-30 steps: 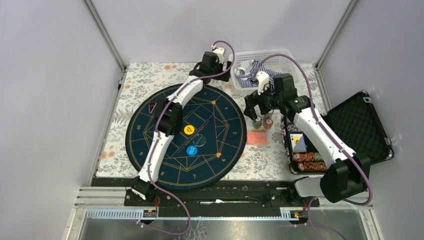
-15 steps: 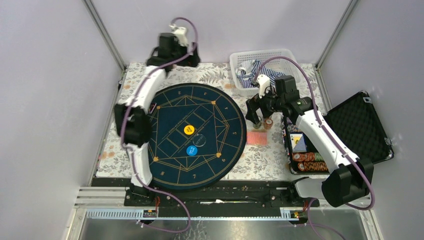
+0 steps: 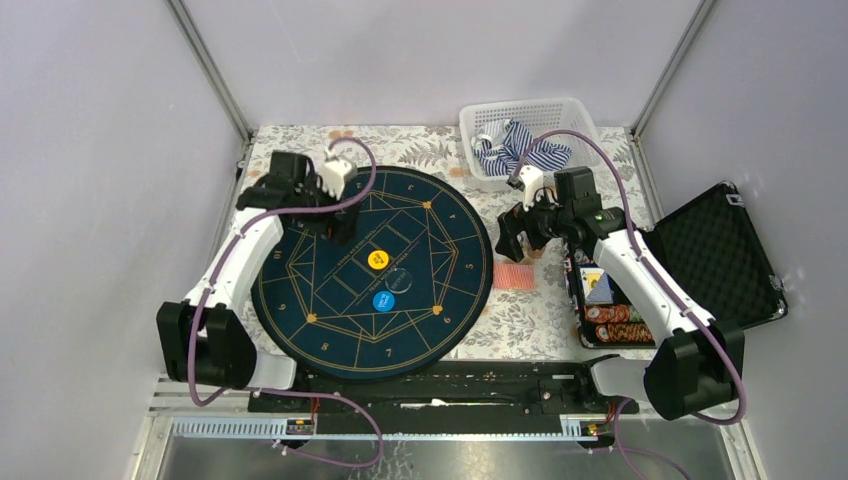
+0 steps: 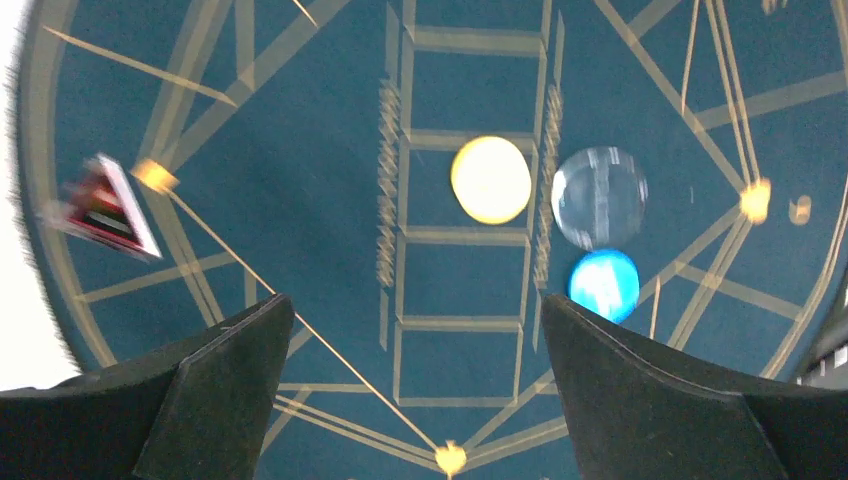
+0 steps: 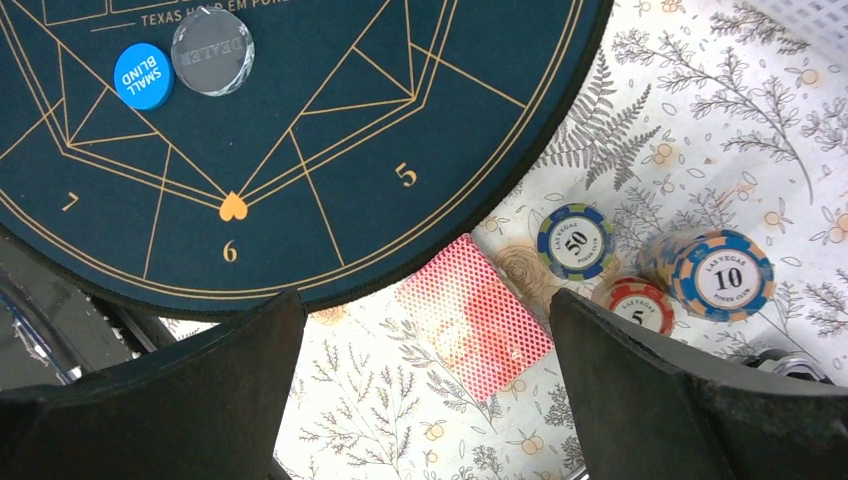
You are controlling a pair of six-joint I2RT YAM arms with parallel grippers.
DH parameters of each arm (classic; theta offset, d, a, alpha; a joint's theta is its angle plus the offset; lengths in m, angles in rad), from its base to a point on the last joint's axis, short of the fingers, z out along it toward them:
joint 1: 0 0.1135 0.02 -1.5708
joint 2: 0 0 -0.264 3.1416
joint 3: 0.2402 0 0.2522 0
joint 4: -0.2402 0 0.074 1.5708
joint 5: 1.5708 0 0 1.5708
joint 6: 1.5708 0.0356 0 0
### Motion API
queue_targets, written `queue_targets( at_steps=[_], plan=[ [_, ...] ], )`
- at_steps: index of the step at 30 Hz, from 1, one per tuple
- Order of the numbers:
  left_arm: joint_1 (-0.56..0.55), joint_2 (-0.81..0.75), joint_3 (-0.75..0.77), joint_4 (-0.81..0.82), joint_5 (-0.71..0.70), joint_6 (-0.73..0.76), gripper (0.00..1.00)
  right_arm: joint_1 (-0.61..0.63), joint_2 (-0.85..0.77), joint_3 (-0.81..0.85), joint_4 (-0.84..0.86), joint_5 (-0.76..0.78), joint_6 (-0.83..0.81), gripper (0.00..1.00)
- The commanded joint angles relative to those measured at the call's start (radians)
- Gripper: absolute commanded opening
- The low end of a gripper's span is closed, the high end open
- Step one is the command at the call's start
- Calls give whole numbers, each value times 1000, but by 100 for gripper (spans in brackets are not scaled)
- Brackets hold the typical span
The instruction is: Distribute texas hold em gaming equipment
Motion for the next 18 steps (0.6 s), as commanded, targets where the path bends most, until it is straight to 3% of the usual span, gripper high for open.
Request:
queue_targets(
  at_steps=[1, 4, 10, 14, 18],
  plan=[
    [-65, -91, -119, -109, -1, 165, 99, -19, -43, -16, 41, -74, -16, 100],
    [-71, -128, -196, -158, -30, 243, 99, -19, -65, -34, 37, -100, -25, 100],
    [-42, -143, -301, -120, -148, 254, 99, 3, -19, -43, 36, -183, -15, 100],
    [7, -93, -329, -65, -121, 255, 99, 197, 57, -19, 53, -12, -27, 100],
    [40, -28, -371, 11, -130, 259, 99, 286, 176, 15, 69, 39, -34, 100]
  ],
)
